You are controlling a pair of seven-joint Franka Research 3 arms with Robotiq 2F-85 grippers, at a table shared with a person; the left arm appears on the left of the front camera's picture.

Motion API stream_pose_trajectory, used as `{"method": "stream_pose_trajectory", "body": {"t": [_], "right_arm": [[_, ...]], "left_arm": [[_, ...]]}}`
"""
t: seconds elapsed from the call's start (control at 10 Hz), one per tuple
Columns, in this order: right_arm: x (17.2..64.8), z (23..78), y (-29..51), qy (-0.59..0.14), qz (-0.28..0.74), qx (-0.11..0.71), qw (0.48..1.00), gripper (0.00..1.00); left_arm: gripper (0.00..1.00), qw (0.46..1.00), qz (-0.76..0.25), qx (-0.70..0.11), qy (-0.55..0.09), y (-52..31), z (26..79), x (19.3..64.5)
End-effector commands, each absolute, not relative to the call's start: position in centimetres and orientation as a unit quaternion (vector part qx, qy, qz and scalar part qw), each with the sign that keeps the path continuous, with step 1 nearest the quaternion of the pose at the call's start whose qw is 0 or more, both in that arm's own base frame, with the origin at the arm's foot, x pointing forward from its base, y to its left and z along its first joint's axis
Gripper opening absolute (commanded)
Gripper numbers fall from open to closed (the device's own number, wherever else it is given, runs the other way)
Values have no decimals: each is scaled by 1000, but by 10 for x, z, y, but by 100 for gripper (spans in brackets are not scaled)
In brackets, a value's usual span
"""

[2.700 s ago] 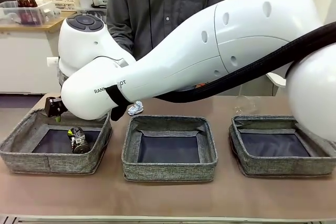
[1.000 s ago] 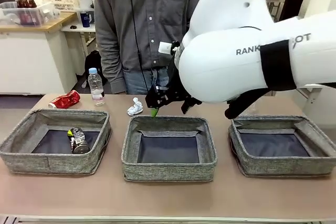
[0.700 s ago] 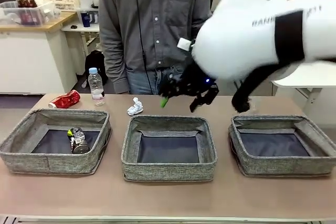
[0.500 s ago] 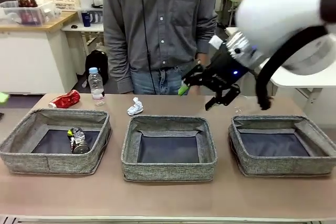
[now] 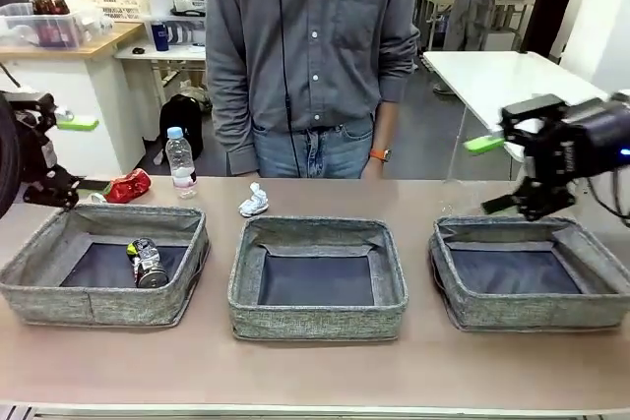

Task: Sort the waste into the appropriate baskets.
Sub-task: Place the picked waste into the Fabric basket indicated by the person.

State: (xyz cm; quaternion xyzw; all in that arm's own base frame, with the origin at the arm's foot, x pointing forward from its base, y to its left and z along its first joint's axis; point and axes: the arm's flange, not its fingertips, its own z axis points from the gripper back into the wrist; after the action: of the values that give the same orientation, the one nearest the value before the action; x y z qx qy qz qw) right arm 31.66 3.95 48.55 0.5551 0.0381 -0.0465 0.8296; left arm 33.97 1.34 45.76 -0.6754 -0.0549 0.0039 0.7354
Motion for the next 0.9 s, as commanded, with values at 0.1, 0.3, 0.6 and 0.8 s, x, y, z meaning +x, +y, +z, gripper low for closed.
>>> {"method": "stream_pose_trajectory", "body": {"t": [0.1, 0.3, 0.6, 0.8], "right_arm": [[279, 414, 30, -46, -76, 600, 795, 100], [322, 475, 13, 21, -59, 572, 818, 100], [322, 475, 13, 21, -59, 572, 818, 100], [322, 475, 13, 21, -59, 572, 818, 100]], "left_arm": [[100, 758, 84, -646, 1, 8, 433, 328], [100, 727, 22, -684, -57, 17, 453, 344], [100, 727, 22, -684, -57, 17, 453, 344], [100, 727, 22, -684, -57, 17, 453, 344]]}}
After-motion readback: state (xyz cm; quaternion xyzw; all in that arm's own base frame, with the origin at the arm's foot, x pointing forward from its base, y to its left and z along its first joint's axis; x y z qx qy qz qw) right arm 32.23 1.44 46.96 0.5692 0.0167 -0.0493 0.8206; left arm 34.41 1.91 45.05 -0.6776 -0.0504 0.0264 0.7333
